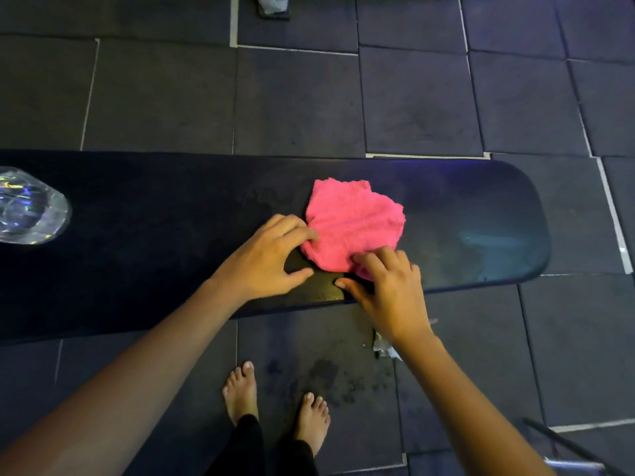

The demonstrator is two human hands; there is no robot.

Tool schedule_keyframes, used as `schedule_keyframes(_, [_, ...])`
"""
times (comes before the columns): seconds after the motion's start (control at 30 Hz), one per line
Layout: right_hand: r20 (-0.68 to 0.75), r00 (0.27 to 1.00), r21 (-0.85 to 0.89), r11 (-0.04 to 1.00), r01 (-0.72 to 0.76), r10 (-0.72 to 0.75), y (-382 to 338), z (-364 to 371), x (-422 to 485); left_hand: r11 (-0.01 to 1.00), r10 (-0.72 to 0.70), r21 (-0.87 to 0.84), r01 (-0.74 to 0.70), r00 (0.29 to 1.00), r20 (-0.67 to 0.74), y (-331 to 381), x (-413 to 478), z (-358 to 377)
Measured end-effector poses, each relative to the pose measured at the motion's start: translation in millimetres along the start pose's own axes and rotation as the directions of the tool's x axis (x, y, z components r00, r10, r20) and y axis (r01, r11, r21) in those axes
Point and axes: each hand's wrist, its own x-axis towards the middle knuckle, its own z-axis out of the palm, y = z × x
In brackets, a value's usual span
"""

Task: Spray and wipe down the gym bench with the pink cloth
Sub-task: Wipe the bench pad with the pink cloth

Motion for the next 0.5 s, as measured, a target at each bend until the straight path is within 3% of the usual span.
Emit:
schedule_keyframes(0.13, [0.118,0.987,0.211,0.974,0.085,-0.112,15,-13,21,0.999,0.004,0.032,-0.001,0.994,-0.109,8,13,0])
schedule_keyframes(0.2, [0.19,0.976,0.157,0.984,0.081,-0.111,22,-26,35,0.999,-0.037,-0.004,0.036,0.988,-0.149,12,18,2])
schedule_keyframes(0.3, [0.184,0.979,0.037,0.996,0.079,-0.085,25,-51,63,0.98,-0.158,-0.153,0.126,0.963,-0.22,19,23,6])
schedule_keyframes(0.4, [-0.05,0.988,0.037,0.988,0.151,-0.149,12,-83,106,0.94,-0.281,-0.283,0.191,0.903,-0.326,24,28,10])
schedule_keyframes(0.5, [-0.308,0.889,-0.018,0.936,0.35,-0.339,-11,-98,128,0.943,-0.275,-0.292,0.158,0.864,-0.422,28,31,10])
